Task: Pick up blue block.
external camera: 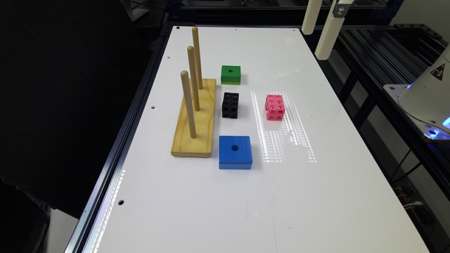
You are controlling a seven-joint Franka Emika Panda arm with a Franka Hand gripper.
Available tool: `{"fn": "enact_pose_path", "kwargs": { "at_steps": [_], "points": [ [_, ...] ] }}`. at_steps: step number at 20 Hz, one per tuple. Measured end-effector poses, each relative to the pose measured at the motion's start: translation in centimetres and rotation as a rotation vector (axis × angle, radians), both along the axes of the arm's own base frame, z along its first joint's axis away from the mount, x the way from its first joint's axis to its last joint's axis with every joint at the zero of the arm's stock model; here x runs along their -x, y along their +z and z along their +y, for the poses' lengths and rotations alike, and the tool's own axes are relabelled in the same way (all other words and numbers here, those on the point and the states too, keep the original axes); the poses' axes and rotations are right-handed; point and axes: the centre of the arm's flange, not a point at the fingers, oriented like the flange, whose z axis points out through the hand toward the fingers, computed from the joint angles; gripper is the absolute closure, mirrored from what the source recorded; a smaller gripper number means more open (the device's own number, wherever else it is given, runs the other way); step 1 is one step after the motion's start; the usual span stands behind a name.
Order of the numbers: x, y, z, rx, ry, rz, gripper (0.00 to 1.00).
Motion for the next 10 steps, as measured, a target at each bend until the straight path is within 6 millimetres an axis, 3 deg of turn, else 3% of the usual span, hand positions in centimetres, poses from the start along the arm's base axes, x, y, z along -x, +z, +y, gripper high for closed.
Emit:
{"fn": "enact_pose_path", "kwargs": {
  "at_steps": [10],
  "points": [
    [-0.37,0.40,0.25,-0.001,0.004,-0.012,0.00]
  ]
}}
